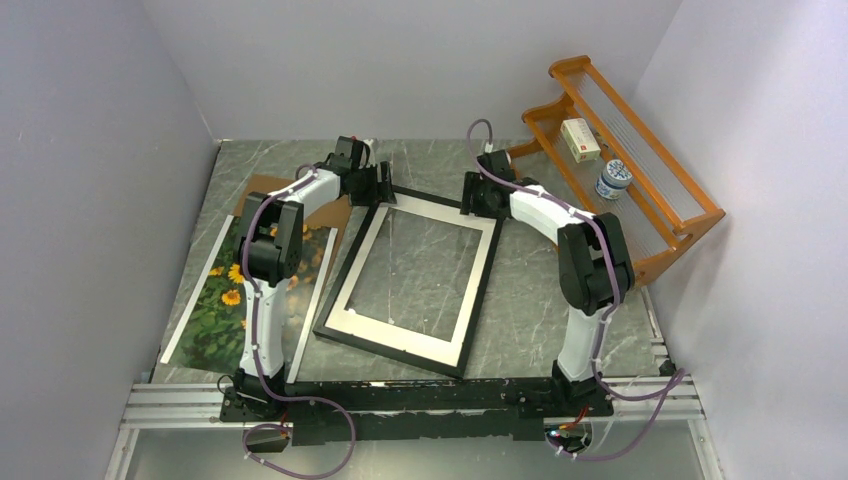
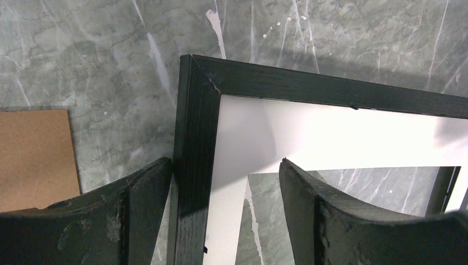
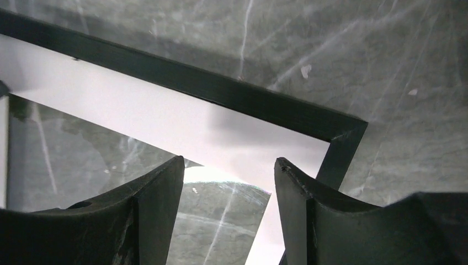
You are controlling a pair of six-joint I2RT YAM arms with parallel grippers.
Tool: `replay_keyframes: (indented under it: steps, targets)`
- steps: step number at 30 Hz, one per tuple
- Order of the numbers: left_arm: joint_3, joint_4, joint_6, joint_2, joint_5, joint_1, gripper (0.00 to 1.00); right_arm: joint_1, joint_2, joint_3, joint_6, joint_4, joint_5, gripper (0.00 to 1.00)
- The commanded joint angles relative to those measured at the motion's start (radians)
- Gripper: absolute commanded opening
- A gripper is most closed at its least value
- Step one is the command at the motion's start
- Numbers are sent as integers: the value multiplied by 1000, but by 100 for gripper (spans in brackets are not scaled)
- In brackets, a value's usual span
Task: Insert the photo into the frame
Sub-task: Adjust the photo frame item on the photo frame.
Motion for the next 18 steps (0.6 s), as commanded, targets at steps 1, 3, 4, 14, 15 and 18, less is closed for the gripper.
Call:
replay_keyframes:
  steps: [1, 3, 4, 14, 15, 18]
  targets:
    - [-13, -38, -9, -40, -32, -5, 77, 3, 38, 29, 33, -51, 53, 64]
    - [-11, -41, -8, -35, -33, -6, 77, 3, 61, 38, 34, -59, 66, 64]
    - [-9, -42, -7, -33, -33, -6, 77, 2, 74, 43, 33, -65, 71, 64]
    - [-2, -47, -4, -27, -35, -6, 77, 1, 81, 47, 35, -41, 4, 63]
    - [0, -49, -4, -27, -35, -6, 77, 2, 71, 46, 35, -39, 5, 63]
    - [2, -52, -3, -34, -33, -6, 77, 1, 31, 29, 37, -27, 15, 62]
